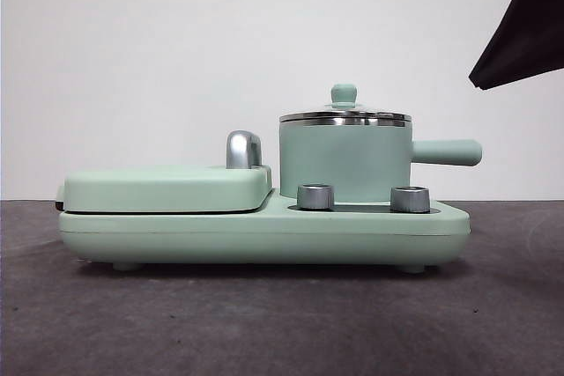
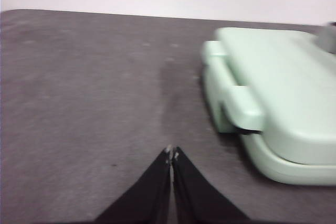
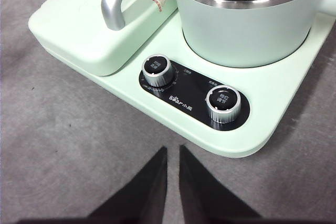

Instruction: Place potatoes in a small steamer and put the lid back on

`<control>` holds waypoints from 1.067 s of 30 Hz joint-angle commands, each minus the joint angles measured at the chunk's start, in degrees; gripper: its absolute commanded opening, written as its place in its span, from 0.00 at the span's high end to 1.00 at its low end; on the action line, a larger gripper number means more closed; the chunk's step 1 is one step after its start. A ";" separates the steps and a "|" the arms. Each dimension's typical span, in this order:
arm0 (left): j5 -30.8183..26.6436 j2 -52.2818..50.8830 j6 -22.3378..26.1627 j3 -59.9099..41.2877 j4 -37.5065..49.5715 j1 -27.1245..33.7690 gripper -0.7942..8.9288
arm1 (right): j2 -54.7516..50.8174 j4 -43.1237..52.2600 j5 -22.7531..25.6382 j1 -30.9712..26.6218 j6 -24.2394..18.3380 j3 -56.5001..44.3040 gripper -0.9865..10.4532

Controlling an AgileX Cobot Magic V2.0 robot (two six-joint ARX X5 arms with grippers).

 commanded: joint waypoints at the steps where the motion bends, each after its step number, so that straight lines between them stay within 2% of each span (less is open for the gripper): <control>1: -0.31 -1.68 -0.98 -2.47 2.43 1.01 0.91 | 0.24 0.63 0.02 0.28 0.50 0.31 0.88; 19: -0.07 -1.70 -1.05 -3.48 2.19 1.14 0.91 | 0.20 0.61 0.17 0.28 0.26 0.33 0.88; 21: -0.07 -1.70 -1.05 -3.48 2.19 1.14 0.91 | -1.09 0.35 1.57 -0.11 -5.09 0.31 0.88; 22: -0.07 -1.70 -1.05 -3.48 2.21 1.14 0.91 | -1.99 0.52 2.45 -0.37 -6.45 -0.04 0.88; 26: -0.07 -1.70 -1.05 -3.48 2.19 1.14 0.91 | -7.56 5.68 8.63 -3.45 -7.67 -5.07 0.88; 32: -0.07 -1.70 -1.05 -3.48 2.21 1.14 0.91 | -20.41 13.46 10.54 -11.23 -7.93 -17.11 0.88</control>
